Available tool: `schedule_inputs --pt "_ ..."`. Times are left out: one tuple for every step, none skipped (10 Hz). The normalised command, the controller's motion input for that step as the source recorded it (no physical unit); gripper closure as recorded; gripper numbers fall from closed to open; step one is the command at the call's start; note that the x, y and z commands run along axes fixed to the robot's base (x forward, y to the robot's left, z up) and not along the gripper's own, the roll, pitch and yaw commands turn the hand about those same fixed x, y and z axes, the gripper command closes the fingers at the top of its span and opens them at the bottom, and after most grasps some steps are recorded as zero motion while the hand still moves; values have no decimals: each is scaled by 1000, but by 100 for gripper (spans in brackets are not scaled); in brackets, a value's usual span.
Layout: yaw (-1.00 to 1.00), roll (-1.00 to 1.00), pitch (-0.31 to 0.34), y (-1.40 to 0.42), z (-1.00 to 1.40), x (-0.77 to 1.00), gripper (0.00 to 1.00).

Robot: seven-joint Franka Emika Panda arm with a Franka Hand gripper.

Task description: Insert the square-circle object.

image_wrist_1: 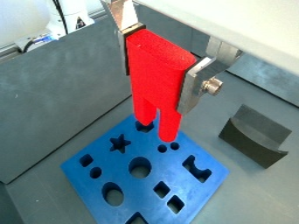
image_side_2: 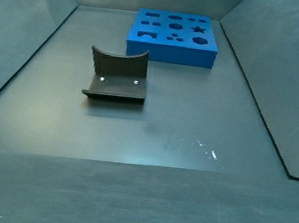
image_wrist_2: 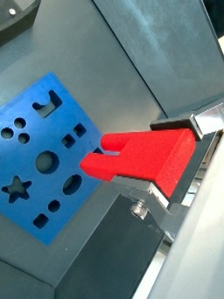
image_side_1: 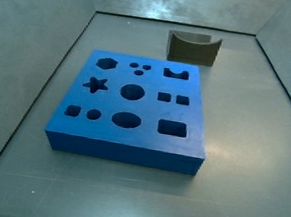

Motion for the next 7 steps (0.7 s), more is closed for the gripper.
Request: schedule_inputs --pt "0 0 0 -17 0 0 100" --pt "0 0 0 -40 -14 0 100" --pt "31 -101 -67 -197 -394 -126 100" --pt "37 -196 -30 -177 -560 -154 100" --pt "66 -200 -27 -131 -680 -217 100" --pt "100 -241 0 -111 -597 -109 100" --pt "97 -314 0 -49 -474 -226 100"
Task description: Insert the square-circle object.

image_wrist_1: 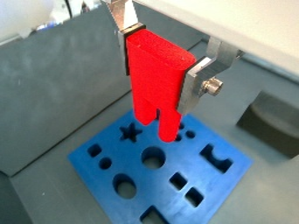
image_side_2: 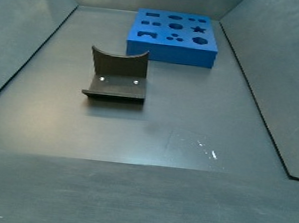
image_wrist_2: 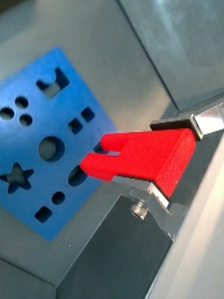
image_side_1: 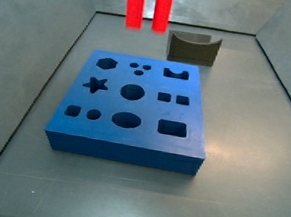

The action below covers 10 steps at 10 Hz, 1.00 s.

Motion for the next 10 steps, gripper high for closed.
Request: schedule_inputs --pt "106 -263 0 -57 -611 -611 100" --pt "160 -216 -43 -114 -649 -609 100" --pt "226 -99 -121 -243 -697 -703 100" --pt "151 -1 -174 -420 -543 -554 100" --pt "91 0 -234 -489 -469 -497 100" --pt "43 10 -204 -423 -349 -291 100" --pt "0 10 -17 0 -54 -6 100" --pt "0 -13 0 0 0 0 100" --pt "17 0 0 -97 -217 49 100" --pt "0 96 -37 -194 -246 0 100"
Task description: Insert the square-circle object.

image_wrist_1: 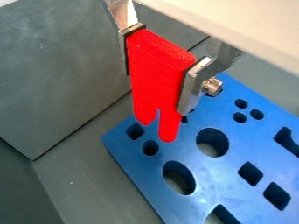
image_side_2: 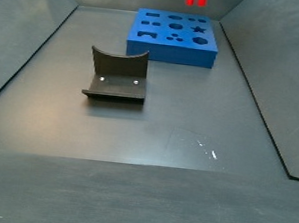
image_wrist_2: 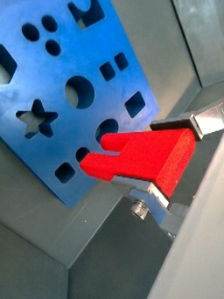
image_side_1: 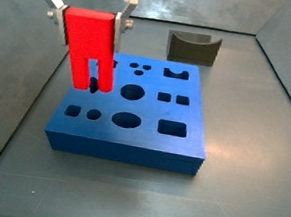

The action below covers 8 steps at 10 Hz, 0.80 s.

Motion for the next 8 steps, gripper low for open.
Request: schedule_inputs --pt "0 107 -43 -263 -260 0 100" --pt "9 173 -53 -211 -363 -23 100" --pt "0 210 -79 -200 -440 -9 100" --pt "0 277 -90 -71 -440 -126 100" --pt "0 269 -109 -49 -346 -74 100" --pt "0 241 -84 0 -286 -9 100" --pt "0 124 -59 0 -286 -60 100" --pt "0 -37 -11 0 -103 0 100"
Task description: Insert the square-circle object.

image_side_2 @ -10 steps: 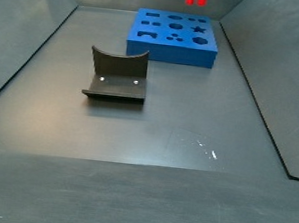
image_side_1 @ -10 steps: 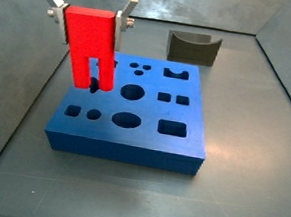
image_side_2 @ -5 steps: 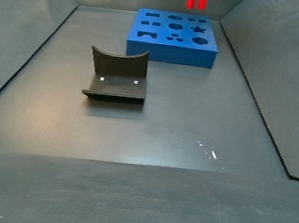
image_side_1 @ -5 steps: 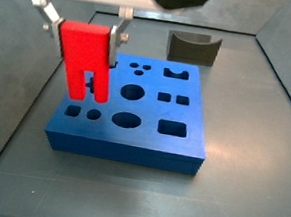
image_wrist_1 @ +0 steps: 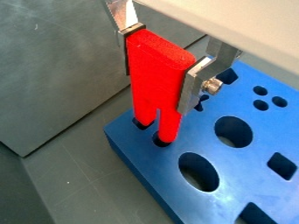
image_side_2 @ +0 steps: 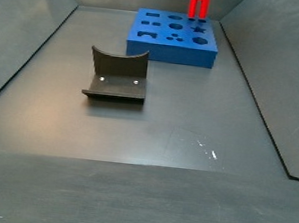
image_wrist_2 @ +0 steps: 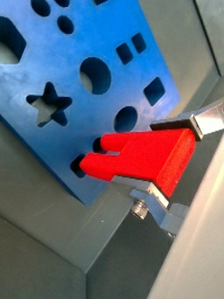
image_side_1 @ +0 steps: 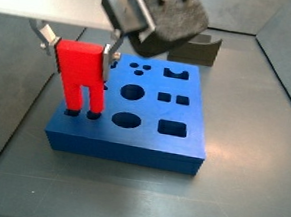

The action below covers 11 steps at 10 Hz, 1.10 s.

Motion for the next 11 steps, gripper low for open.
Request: schedule_inputs --pt "0 -173 0 -17 -209 0 100" --pt "-26 -179 3 -71 -269 0 100" --pt "-86 -93 0 -143 -220 0 100" --pt "-69 -33 0 -143 -220 6 100" --pt "-40 3 -7 -49 -200 74 100" --pt "-71 126 -19 0 -246 0 100" --pt "-211 97 0 0 -363 -69 100" --pt "-260 84 0 49 -311 -86 100" --pt "-271 64 0 20 -280 -29 100" --pt "-254 74 0 49 -254 -20 100" --pt "-194 41 0 80 -240 0 100"
